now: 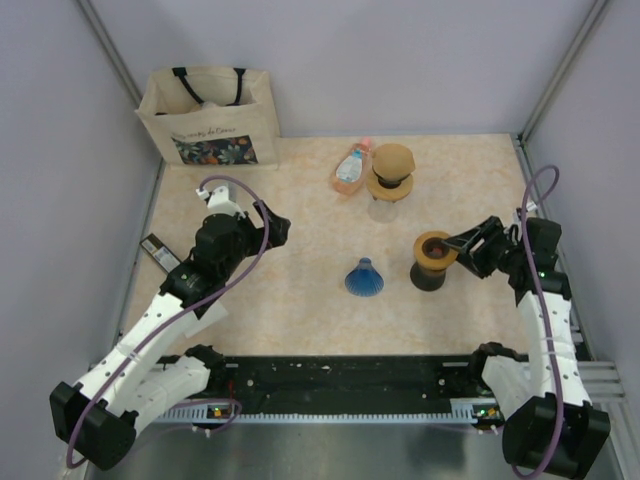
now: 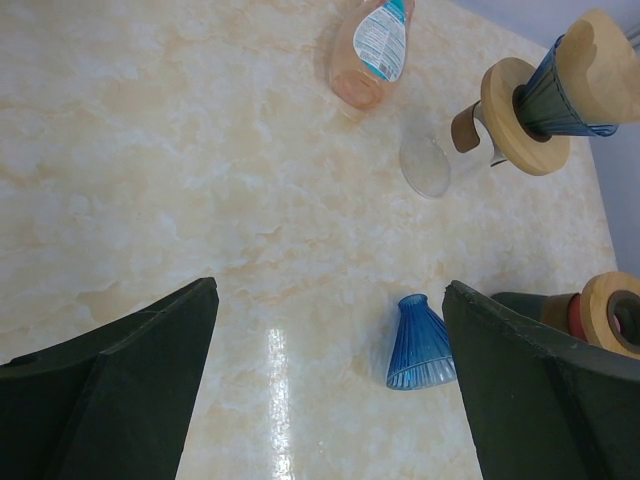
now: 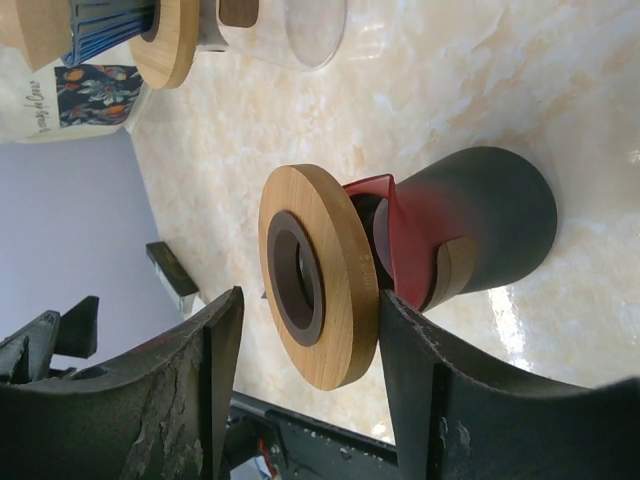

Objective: Place the coffee filter in the dripper

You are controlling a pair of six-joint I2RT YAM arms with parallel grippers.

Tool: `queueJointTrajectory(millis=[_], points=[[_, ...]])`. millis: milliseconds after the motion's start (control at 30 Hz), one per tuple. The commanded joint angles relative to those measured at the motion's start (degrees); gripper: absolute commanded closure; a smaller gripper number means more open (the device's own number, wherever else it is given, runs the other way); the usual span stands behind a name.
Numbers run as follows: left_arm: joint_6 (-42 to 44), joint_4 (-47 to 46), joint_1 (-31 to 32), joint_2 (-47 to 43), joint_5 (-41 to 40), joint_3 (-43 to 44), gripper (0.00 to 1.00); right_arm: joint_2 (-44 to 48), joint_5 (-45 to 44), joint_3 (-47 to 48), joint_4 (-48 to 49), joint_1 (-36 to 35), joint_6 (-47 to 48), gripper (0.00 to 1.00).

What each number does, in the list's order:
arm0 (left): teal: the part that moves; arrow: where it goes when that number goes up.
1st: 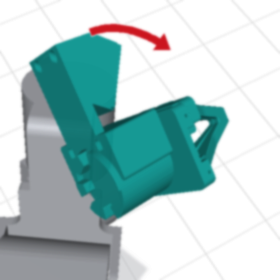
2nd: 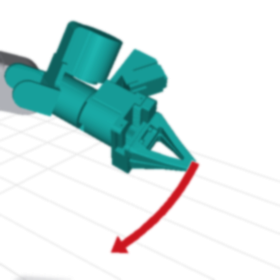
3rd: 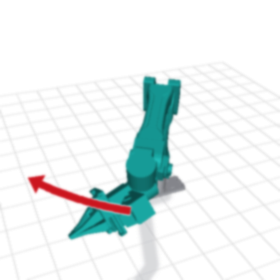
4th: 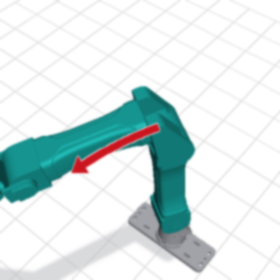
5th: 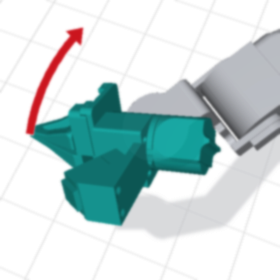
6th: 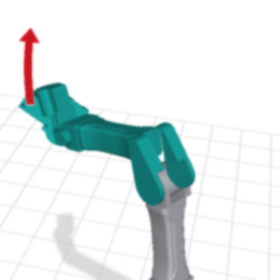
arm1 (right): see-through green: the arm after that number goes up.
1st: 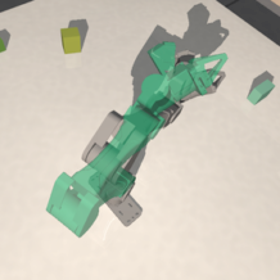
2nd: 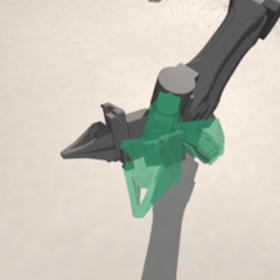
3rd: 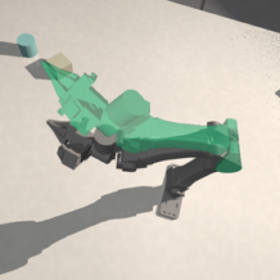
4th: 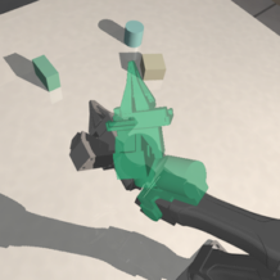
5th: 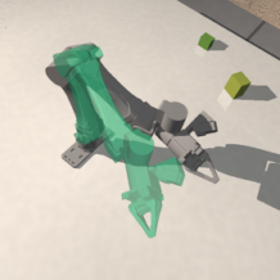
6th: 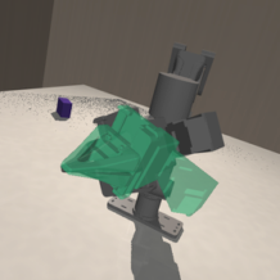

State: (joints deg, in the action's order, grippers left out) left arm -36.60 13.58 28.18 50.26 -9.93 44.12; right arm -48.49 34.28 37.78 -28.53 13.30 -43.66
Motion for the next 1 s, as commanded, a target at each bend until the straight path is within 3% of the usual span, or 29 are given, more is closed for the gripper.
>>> queueJointTrajectory(millis=[0, 533, 600, 667, 733, 967], points=[[1.1, -2.4, -0.1, -0.2, -0.4, -0.2, 0.01, 0.1, -3.2, 4.4, -2.4, 0.7, 3.1, 0.44], [3.3, -1.1, -0.1, -2.0, 1.1, -1.4, 0.01, -0.1, -7.8, 3.1, -4.0, 0.6, 7.1, 0.40], [5.3, -1.6, 0.0, -1.5, 5.2, -1.8, 0.01, 0.5, -9.0, 4.1, -3.9, 0.6, 8.4, 0.37], [8.1, -3.6, 0.0, -0.3, 14.1, -2.3, 0.01, 1.7, -10.7, 5.5, -4.0, 0.7, 8.7, 0.28], [10.3, -6.6, 0.9, 1.7, 21.3, -3.0, 0.01, 3.3, -13.9, 6.8, -4.0, 0.6, 8.9, 0.01], [23.1, -9.5, 15.7, 14.6, 21.0, 0.2, 0.01, 9.0, -21.1, 8.1, -4.3, 0.6, 8.9, 0.01]])
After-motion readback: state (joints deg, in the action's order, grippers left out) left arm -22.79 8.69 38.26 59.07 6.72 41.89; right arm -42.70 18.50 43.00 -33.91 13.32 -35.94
